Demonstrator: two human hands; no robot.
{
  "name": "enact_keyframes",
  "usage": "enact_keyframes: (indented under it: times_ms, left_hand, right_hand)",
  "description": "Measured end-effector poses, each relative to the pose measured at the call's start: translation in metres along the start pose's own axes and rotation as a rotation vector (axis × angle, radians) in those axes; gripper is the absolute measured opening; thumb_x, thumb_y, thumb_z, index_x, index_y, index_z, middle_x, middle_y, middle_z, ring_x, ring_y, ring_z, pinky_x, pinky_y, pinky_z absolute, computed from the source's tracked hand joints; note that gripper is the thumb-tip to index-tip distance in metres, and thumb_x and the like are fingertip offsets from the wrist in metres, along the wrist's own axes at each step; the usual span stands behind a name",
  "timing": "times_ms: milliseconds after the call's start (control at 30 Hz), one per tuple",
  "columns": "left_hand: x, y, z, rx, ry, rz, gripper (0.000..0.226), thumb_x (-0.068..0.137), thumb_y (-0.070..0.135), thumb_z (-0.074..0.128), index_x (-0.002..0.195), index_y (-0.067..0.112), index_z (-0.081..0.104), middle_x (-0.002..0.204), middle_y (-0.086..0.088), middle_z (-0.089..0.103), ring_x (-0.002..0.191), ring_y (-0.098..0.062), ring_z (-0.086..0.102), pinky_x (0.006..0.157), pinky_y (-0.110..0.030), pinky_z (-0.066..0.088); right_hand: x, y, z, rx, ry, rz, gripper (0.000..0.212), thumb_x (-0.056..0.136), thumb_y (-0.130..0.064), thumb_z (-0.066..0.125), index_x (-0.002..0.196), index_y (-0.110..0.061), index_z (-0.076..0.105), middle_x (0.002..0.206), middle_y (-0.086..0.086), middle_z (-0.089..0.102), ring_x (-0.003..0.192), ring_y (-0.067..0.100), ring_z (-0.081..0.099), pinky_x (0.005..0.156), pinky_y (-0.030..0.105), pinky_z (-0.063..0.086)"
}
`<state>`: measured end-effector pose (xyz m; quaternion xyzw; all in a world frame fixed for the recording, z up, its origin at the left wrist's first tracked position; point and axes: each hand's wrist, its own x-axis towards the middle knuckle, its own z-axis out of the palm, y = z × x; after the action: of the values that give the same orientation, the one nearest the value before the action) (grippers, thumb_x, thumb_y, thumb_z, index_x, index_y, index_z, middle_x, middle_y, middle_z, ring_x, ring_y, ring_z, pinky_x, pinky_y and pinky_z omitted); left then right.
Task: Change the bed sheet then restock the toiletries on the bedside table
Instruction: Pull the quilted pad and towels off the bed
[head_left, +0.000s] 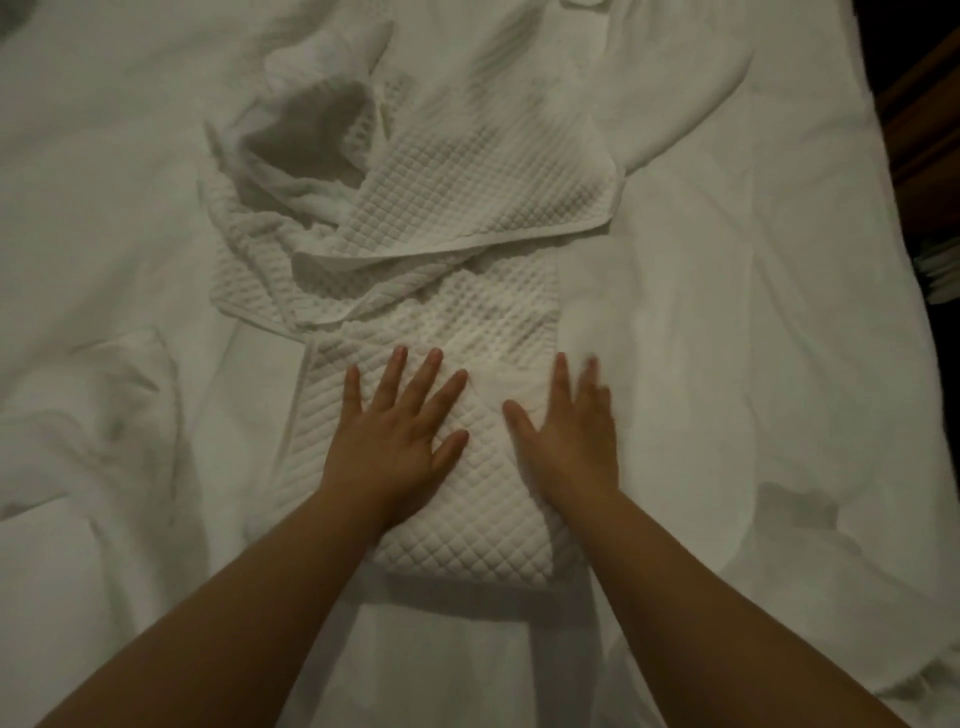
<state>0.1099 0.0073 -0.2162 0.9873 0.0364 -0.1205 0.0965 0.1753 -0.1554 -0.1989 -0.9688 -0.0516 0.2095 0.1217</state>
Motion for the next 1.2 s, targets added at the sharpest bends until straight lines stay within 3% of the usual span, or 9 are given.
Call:
enact_keyframes:
  times_ms: [167,300,433,533,700,833,967,1100,1200]
  left_hand:
    - [-0.010,0.004,-0.008,-0.117,-0.004,-0.059,0.078,0.072,0.061,-0.018,0.145,0.033,-0.021,0.149,0.010,-0.031,0.135,-0.010,-0.032,0.108,-0.041,-0.024]
    - [-0.049,0.026,-0.015,-0.459,-0.034,-0.293,0.079,0.083,0.061,-0.001,0.151,0.022,-0.008,0.157,0.000,-0.018,0.144,-0.015,-0.018,0.114,-0.035,-0.013]
    - [-0.069,0.037,-0.049,-1.033,0.135,-0.395,0.063,0.099,0.048,0.026,0.151,0.018,0.009,0.159,-0.001,0.009,0.146,-0.014,0.007,0.118,-0.028,0.000]
    - [-0.079,0.039,-0.099,-1.639,0.388,-0.424,0.042,0.095,0.050,0.028,0.128,0.031,0.047,0.116,0.016,0.063,0.107,0.004,0.057,0.099,-0.025,0.046]
    - [-0.106,-0.001,-0.107,-2.278,0.330,-0.552,0.053,0.087,0.062,0.034,0.106,0.020,0.060,0.093,-0.003,0.074,0.084,-0.018,0.071,0.074,-0.033,0.056]
    - [-0.135,-0.023,-0.039,-2.145,0.119,-0.850,0.051,0.088,0.054,0.048,0.120,0.016,0.059,0.101,-0.009,0.070,0.093,-0.024,0.066,0.083,-0.038,0.052]
    - [-0.149,-0.029,0.009,-1.787,0.223,-0.817,0.048,0.088,0.029,0.062,0.133,0.021,0.050,0.127,-0.006,0.061,0.111,-0.022,0.060,0.097,-0.039,0.047]
    - [-0.150,-0.009,0.013,-1.270,0.420,-0.847,0.103,0.068,0.038,0.080,0.148,0.010,0.022,0.149,-0.005,0.035,0.137,-0.021,0.035,0.112,-0.027,0.023]
    - [-0.149,0.009,0.017,-1.229,0.485,-0.844,0.108,0.071,0.025,0.080,0.150,0.007,0.010,0.154,-0.008,0.023,0.141,-0.021,0.025,0.109,-0.020,0.015]
  right_hand:
    - [0.006,0.005,-0.016,0.629,-0.045,0.368,0.088,0.082,-0.039,0.068,0.146,-0.002,0.021,0.139,0.019,0.044,0.123,0.032,0.049,0.097,0.036,0.044]
    - [-0.011,-0.003,-0.047,1.122,-0.277,0.471,0.041,0.079,-0.019,0.072,0.113,0.001,0.062,0.093,0.015,0.068,0.079,0.027,0.066,0.066,0.030,0.055]
    - [-0.058,-0.047,-0.095,1.073,-0.134,-0.058,0.038,0.071,-0.018,0.076,0.108,-0.009,0.067,0.089,0.002,0.071,0.080,0.016,0.067,0.072,0.030,0.055]
    - [-0.104,-0.083,-0.113,0.716,0.108,-0.490,0.033,0.062,-0.031,0.071,0.093,-0.024,0.065,0.092,-0.003,0.067,0.086,0.017,0.063,0.074,0.030,0.050]
    - [-0.150,-0.079,-0.065,0.078,0.435,-0.967,0.025,0.070,-0.025,0.052,0.089,-0.017,0.067,0.086,0.004,0.057,0.076,0.024,0.047,0.066,0.034,0.035]
    - [-0.181,-0.039,0.027,-0.267,0.215,-0.980,0.021,0.062,-0.029,0.050,0.079,-0.025,0.061,0.078,-0.003,0.054,0.071,0.020,0.043,0.066,0.032,0.036]
    - [-0.183,-0.025,0.062,-0.246,0.090,-0.969,0.023,0.066,-0.035,0.041,0.075,-0.028,0.061,0.076,-0.008,0.057,0.069,0.013,0.047,0.063,0.026,0.041]
    - [-0.135,-0.043,0.026,0.168,0.401,-0.566,0.037,0.085,-0.032,0.047,0.119,-0.021,0.055,0.127,0.006,0.051,0.109,0.019,0.044,0.092,0.032,0.035]
    - [-0.097,-0.049,0.012,0.127,0.016,-0.190,0.059,0.096,-0.046,0.040,0.149,-0.034,0.018,0.158,0.005,0.005,0.140,0.027,0.018,0.112,0.040,0.020]
